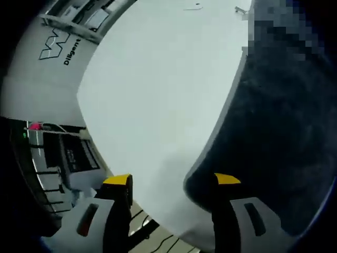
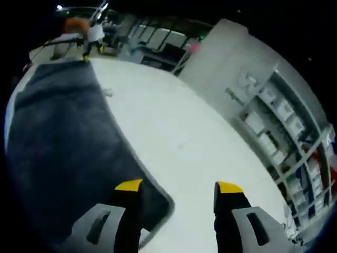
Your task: Open the folded towel by lifting each exposed corner and separating the folded layers until the towel lies flat within the target outline without major curled edges
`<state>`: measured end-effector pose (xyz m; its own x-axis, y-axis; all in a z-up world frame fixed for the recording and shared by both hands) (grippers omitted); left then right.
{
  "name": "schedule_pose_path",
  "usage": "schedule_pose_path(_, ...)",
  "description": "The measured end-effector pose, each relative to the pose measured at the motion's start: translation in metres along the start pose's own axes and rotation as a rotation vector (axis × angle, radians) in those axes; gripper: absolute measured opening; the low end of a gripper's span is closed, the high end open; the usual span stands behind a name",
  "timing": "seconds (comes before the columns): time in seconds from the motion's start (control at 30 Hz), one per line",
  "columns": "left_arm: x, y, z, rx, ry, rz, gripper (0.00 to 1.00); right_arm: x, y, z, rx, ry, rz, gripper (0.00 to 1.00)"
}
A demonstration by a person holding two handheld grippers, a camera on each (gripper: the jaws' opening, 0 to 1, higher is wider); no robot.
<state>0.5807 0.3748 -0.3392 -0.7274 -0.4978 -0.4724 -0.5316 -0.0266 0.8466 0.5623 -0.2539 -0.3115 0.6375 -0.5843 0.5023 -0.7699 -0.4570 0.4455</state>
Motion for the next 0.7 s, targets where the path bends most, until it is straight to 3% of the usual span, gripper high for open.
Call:
schedule_pose_path(0.2,-0.002,-0.006,0.000,-0.014,-0.022,0.060,0.48,-0.009,-0.005,0.011,-0.110,0.036,-0.158,0.41)
schedule_pose_path(0.3,-0.005,-0.011,0.002,-0.026,-0.013,0.073,0.38,0.001,-0.009,0.022,-0.175,0.062,-0.119,0.39)
schedule_pose_path(0.4,-0.006,-0.015,0.002,-0.027,-0.007,0.086,0.35,0.004,-0.011,0.026,-0.174,0.031,-0.106,0.26)
schedule_pose_path(0.43,-0.006,-0.015,0.002,-0.026,-0.004,0.094,0.34,0.003,-0.012,0.029,-0.176,0.009,-0.111,0.21)
schedule_pose_path(0.7,-0.012,-0.015,0.008,-0.031,0.013,0.136,0.33,-0.015,-0.022,0.044,-0.246,0.028,-0.172,0.12)
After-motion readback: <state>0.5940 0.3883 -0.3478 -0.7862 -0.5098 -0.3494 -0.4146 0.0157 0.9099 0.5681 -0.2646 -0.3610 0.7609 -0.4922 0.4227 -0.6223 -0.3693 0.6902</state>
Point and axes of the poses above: the point that each gripper's makers call its tool centre point, and the gripper's own axes: y roughly backward along the fingers, x roughly to its right, z roughly out of its underside, the point moved 6 cm from there along y, roughly backward along the fingers, and after that the axes turned 11 degrees about x, right-handed, at the moved point
